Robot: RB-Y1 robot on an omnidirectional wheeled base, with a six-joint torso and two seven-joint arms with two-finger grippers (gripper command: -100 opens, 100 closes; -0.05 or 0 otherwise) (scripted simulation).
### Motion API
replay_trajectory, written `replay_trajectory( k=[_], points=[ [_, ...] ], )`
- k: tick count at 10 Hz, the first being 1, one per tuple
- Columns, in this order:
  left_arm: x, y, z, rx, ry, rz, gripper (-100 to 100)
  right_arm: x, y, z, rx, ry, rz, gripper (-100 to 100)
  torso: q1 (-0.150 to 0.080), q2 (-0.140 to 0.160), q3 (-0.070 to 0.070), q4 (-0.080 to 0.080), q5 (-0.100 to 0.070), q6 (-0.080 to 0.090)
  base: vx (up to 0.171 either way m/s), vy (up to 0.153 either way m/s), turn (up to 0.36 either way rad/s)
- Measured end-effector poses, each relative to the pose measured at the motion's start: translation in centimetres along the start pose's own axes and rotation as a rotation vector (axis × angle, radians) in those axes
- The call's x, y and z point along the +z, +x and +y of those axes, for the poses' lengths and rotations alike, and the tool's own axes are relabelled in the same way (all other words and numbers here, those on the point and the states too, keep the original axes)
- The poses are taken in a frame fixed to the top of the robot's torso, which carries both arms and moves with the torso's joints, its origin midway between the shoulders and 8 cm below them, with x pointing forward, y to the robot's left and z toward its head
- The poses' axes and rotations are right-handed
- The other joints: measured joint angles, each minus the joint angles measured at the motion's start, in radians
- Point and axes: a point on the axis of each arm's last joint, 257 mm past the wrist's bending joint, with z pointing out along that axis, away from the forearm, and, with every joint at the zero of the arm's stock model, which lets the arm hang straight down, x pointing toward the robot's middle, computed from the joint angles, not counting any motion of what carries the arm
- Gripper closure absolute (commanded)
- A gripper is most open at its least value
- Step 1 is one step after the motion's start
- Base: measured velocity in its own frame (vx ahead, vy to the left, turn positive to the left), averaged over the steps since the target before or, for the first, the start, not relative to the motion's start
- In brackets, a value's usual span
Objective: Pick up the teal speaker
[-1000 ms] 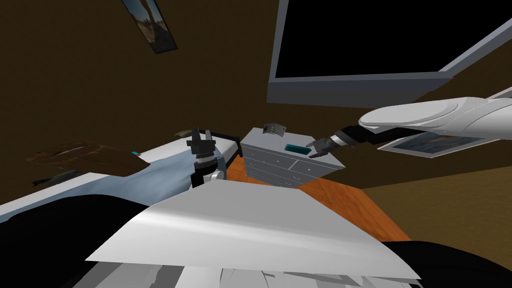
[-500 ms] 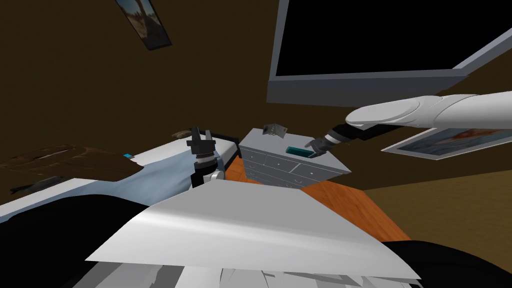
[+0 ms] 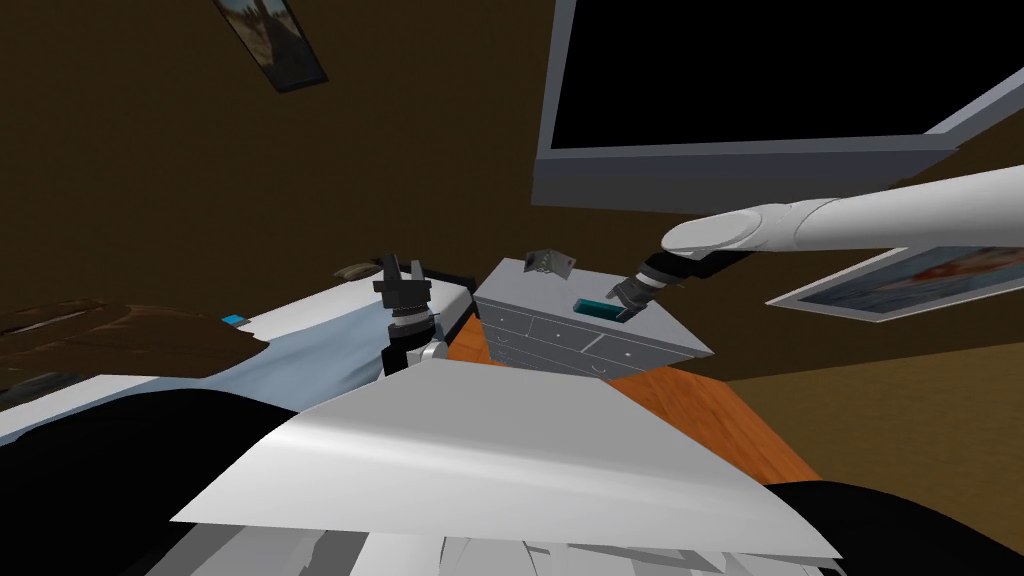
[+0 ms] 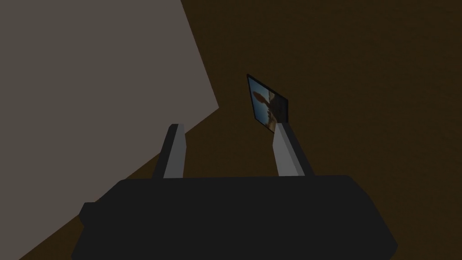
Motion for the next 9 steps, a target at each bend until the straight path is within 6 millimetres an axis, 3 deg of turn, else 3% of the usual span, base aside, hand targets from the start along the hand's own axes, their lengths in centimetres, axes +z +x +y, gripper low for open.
replay_trajectory(
  k=[1,2,4,6,9],
  points=[
    [0.0,0.0,0.0,0.000,0.000,0.000,0,0.0,0.0,0.0,0.000,-0.002,0.002,0,0.000,0.003,0.002,0.001,0.000,0.000,0.006,0.000,0.002],
    [0.0,0.0,0.0,0.000,0.000,0.000,0,0.0,0.0,0.0,0.000,-0.002,0.002,-100,0.000,0.004,0.003,0.001,0.000,0.000,0.013,0.033,0.107],
    [0.0,0.0,0.0,0.000,0.000,0.000,0,-0.6,3.0,0.6,0.034,0.009,0.030,-100,0.002,0.006,0.004,0.002,0.000,0.000,0.005,0.027,0.020],
    [0.0,0.0,0.0,0.000,0.000,0.000,0,-1.9,3.3,0.4,0.036,0.030,0.032,-100,0.001,0.007,0.004,0.002,0.000,0.000,0.003,0.016,0.051],
    [0.0,0.0,0.0,0.000,0.000,0.000,0,-3.3,6.2,1.1,0.074,0.052,0.052,-100,0.001,0.006,0.004,0.002,0.000,0.000,0.007,0.027,0.051]
  ],
)
